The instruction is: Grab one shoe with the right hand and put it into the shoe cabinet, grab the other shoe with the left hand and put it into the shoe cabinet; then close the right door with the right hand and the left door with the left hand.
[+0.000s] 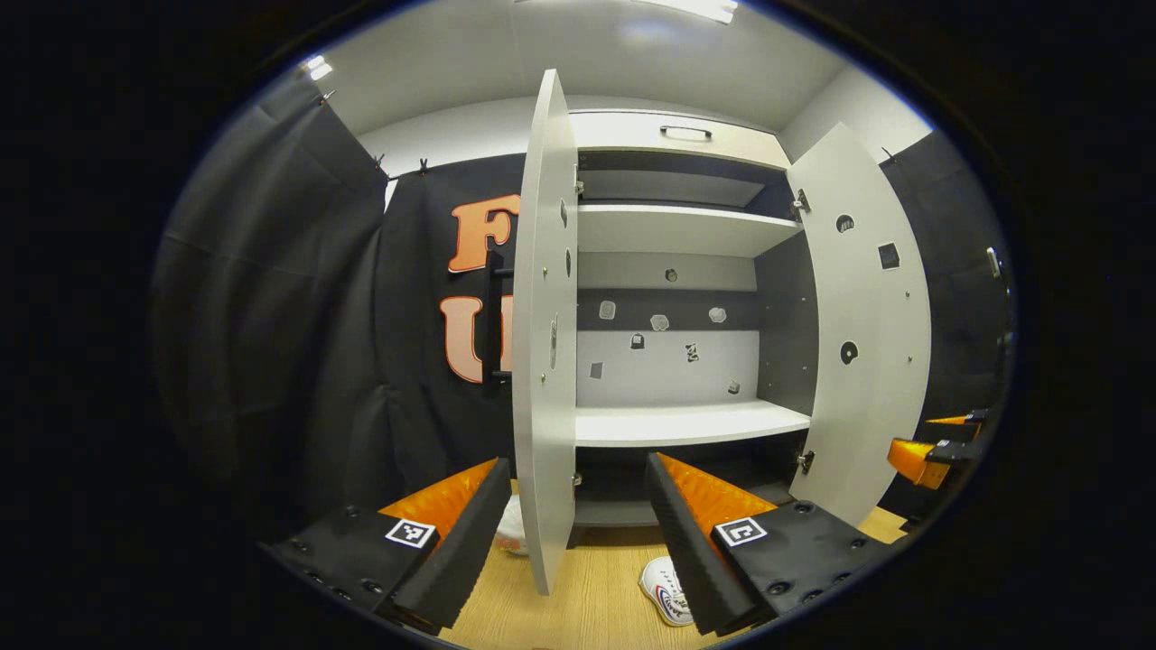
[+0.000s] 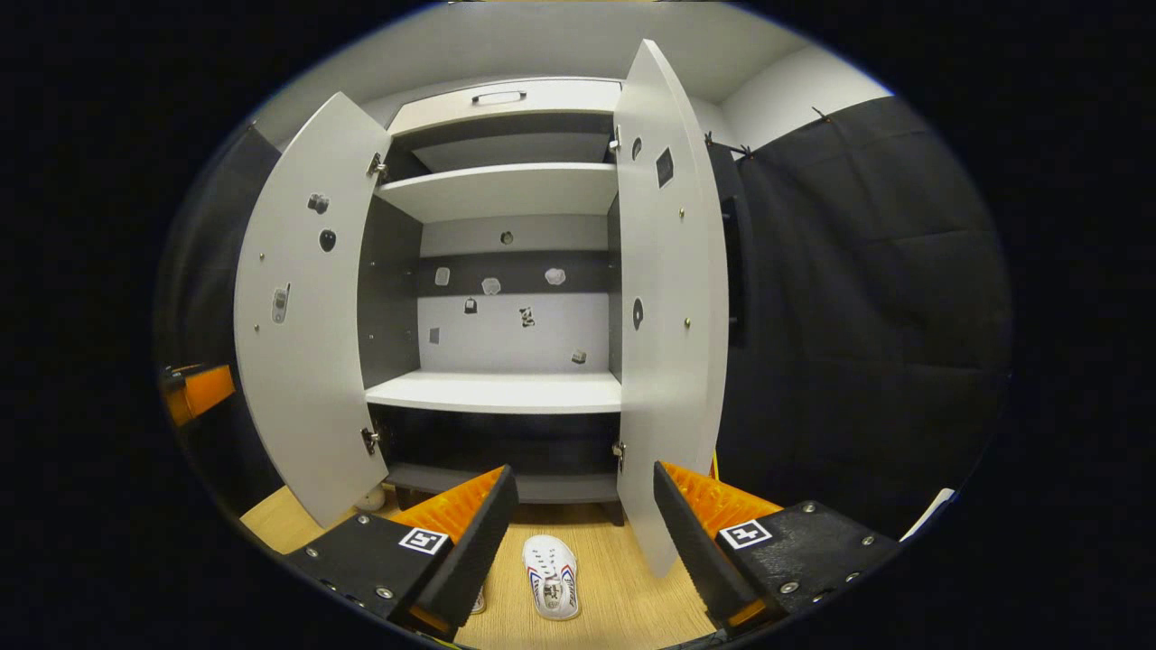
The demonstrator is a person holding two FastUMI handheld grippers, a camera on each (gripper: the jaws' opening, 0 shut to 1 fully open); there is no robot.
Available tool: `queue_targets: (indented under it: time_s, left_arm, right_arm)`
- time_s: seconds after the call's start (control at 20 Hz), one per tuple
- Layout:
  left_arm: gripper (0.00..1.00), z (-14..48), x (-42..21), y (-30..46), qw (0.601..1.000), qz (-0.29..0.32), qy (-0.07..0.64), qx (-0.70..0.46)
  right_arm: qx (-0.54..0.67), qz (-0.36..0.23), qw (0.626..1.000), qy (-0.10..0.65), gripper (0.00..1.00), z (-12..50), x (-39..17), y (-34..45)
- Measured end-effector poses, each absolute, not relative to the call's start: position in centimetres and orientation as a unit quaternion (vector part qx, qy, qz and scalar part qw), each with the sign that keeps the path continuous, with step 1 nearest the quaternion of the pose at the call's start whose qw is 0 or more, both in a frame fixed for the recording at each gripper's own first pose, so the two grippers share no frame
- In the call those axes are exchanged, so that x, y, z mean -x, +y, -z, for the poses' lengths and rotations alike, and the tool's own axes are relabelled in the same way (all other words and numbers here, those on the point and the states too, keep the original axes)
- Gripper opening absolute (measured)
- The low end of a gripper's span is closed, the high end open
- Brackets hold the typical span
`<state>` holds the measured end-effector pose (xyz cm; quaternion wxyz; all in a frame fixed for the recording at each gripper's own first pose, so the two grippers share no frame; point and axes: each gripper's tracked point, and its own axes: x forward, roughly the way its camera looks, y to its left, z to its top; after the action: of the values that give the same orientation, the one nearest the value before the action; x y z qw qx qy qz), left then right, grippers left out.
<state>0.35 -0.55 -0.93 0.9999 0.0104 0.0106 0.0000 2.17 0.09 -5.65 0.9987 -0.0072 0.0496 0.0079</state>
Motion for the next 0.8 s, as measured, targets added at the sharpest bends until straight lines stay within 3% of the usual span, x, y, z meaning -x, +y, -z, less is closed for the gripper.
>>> queue_targets:
  time_s: [0.8]
  left_arm:
    - [0.97,3.5,-0.5,1.8,0.998,-0.042,0.045,-0.020]
  right_arm:
    - [0.043,-0.023,0.965,0.259,0.94,30.6,-9.3,0.5]
